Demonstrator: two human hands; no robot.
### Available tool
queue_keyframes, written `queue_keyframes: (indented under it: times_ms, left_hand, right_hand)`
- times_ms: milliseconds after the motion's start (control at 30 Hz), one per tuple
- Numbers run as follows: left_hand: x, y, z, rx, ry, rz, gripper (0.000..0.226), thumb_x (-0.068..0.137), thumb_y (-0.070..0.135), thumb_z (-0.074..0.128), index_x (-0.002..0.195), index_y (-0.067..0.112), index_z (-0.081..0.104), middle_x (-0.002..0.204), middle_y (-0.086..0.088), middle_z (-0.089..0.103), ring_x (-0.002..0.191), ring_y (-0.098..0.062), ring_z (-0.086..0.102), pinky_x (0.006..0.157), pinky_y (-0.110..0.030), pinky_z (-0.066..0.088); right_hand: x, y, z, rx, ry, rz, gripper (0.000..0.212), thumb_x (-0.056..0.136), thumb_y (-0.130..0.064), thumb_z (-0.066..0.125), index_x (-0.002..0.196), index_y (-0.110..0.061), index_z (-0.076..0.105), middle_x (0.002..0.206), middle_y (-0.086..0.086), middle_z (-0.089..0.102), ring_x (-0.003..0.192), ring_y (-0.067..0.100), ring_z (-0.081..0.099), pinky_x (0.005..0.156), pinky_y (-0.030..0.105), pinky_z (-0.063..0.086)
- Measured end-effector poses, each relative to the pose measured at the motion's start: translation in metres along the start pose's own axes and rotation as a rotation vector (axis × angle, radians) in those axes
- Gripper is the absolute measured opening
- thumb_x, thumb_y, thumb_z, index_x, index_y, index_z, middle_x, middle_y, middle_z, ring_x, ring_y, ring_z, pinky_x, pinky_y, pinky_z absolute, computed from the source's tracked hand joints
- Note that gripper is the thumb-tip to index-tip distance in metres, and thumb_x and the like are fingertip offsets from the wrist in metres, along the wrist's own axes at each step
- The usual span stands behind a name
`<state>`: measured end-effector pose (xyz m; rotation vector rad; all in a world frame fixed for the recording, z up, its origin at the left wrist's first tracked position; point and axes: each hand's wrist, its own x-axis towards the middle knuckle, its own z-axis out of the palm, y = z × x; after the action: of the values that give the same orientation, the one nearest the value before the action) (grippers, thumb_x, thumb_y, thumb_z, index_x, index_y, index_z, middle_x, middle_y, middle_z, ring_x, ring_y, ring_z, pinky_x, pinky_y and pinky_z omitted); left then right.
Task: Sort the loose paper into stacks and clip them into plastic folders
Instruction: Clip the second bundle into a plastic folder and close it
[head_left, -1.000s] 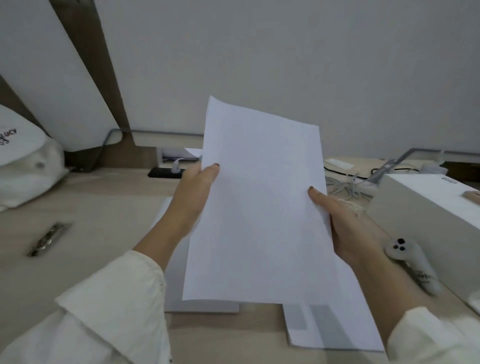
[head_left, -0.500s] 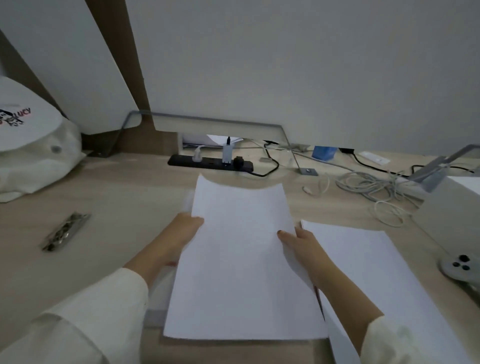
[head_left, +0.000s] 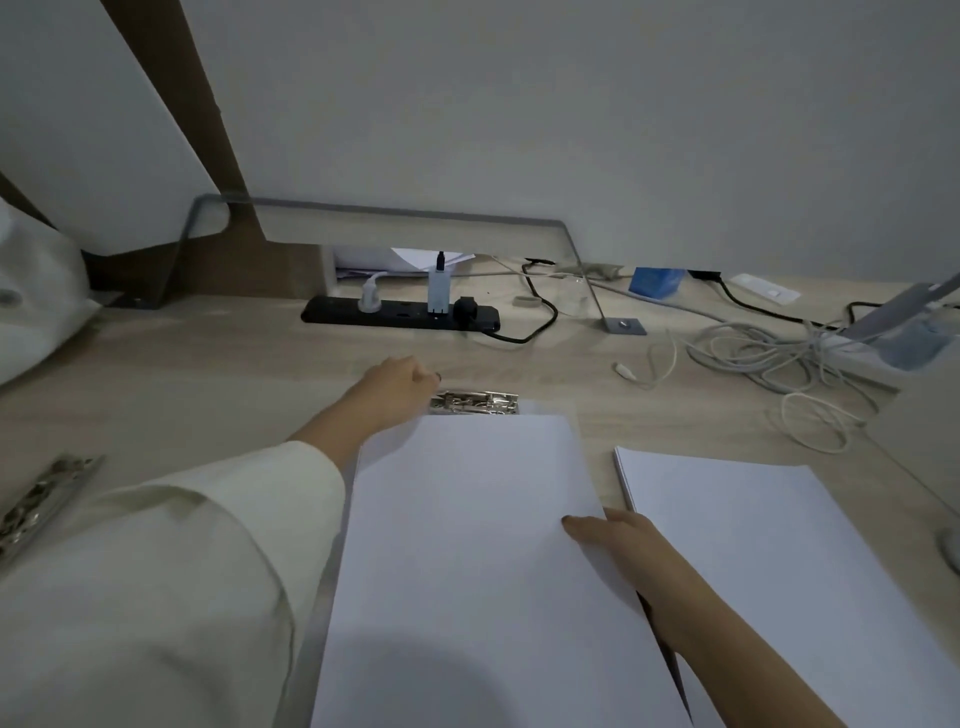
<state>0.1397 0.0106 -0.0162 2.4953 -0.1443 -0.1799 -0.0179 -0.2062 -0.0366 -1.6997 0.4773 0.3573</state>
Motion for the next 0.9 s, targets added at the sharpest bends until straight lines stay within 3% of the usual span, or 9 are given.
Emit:
queue_keyframes:
  times_ms: [133,333,567,667,800,900]
  left_hand:
    - [0.002,-0.008,0.015,-0.026,0.116,0.003,0.021,0.092,0.025,0.046,0.1,0.01,0.06,0.11,-0.006,0.062,0.103,-0.026,0.056,0.089,-0.04,0.046]
    - [-0.02,-0.01,0.032,0.391,0.285,0.279,0.029,0.097,0.017,0.037,0.112,0.011,0.06,0.119,-0.004,0.055,0.11,-0.022,0.052,0.083,-0.036,0.042]
    - [-0.022,-0.012,0.043,0.51,0.361,0.273,0.036,0.092,0.005,0.042,0.128,0.005,0.044,0.12,-0.012,0.052,0.096,-0.029,0.06,0.061,-0.035,0.039]
    - [-0.02,-0.01,0.047,0.673,0.309,0.217,0.043,0.093,0.007,0.038,0.136,0.008,0.035,0.131,-0.008,0.047,0.113,-0.023,0.052,0.067,-0.03,0.036]
    - [-0.019,-0.007,0.055,0.682,0.216,0.125,0.052,0.092,0.001,0.032,0.143,0.002,0.022,0.146,-0.01,0.036,0.139,-0.025,0.027,0.098,-0.032,0.037]
    - [-0.015,-0.005,0.057,0.679,0.183,0.125,0.049,0.09,-0.002,0.032,0.139,0.0,0.028,0.141,-0.012,0.04,0.136,-0.025,0.03,0.098,-0.03,0.037]
  right_hand:
    - [0.002,0.001,0.001,0.009,-0.001,-0.004,0.017,0.088,-0.016,0.057,0.088,-0.005,0.071,0.078,0.009,0.075,0.071,0.027,0.071,0.065,0.029,0.053]
    - [0.002,0.003,0.002,0.018,0.006,-0.005,0.018,0.088,-0.017,0.057,0.091,-0.006,0.071,0.084,0.009,0.076,0.078,0.029,0.071,0.072,0.033,0.054]
    - [-0.001,0.004,0.002,0.015,0.009,-0.013,0.019,0.089,-0.019,0.056,0.096,-0.008,0.07,0.091,0.009,0.075,0.083,0.028,0.071,0.079,0.036,0.054]
    - [-0.001,0.004,0.002,0.011,0.015,-0.012,0.02,0.089,-0.019,0.055,0.098,-0.008,0.07,0.095,0.011,0.075,0.088,0.03,0.071,0.085,0.04,0.054]
    - [0.001,0.006,0.003,0.001,0.026,-0.032,0.019,0.089,-0.018,0.055,0.093,-0.009,0.071,0.092,0.01,0.076,0.086,0.029,0.071,0.086,0.039,0.053]
    - [0.001,0.006,0.003,0.001,0.034,-0.043,0.018,0.089,-0.017,0.055,0.089,-0.01,0.071,0.09,0.01,0.076,0.085,0.028,0.072,0.083,0.037,0.053]
